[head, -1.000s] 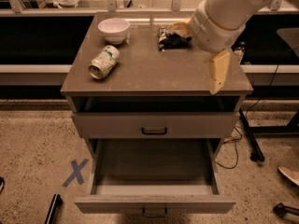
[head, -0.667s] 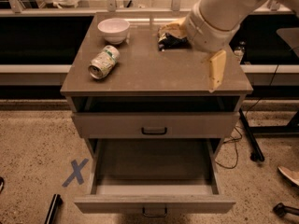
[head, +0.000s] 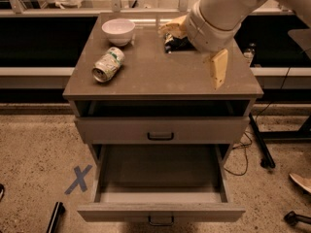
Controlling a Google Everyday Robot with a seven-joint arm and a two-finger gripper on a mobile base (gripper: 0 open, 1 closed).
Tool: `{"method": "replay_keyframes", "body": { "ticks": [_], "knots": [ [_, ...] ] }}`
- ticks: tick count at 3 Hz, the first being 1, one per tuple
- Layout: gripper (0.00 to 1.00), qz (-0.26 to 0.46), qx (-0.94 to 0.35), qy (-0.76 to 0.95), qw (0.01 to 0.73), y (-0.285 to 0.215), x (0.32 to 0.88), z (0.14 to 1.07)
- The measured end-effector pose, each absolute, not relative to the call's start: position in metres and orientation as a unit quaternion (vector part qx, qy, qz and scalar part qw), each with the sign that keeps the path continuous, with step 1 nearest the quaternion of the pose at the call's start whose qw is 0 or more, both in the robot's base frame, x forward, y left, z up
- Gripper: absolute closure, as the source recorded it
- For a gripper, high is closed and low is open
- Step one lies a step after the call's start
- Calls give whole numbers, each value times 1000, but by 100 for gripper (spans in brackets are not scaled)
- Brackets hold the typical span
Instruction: Place 7up can into middle drawer
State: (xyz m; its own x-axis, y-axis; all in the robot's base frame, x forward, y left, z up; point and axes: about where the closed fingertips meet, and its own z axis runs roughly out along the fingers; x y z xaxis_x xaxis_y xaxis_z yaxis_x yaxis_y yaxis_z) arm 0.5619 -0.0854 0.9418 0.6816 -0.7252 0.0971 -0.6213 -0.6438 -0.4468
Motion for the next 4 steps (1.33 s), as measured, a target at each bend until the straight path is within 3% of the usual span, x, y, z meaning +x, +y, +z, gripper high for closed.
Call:
{"method": "replay_keyframes", "body": {
  "ticks": [3,4],
  "knots": [
    [0,-151,-950,251,105,-4,662,924],
    [0,-125,-964,205,115,38,674,908]
  ]
}}
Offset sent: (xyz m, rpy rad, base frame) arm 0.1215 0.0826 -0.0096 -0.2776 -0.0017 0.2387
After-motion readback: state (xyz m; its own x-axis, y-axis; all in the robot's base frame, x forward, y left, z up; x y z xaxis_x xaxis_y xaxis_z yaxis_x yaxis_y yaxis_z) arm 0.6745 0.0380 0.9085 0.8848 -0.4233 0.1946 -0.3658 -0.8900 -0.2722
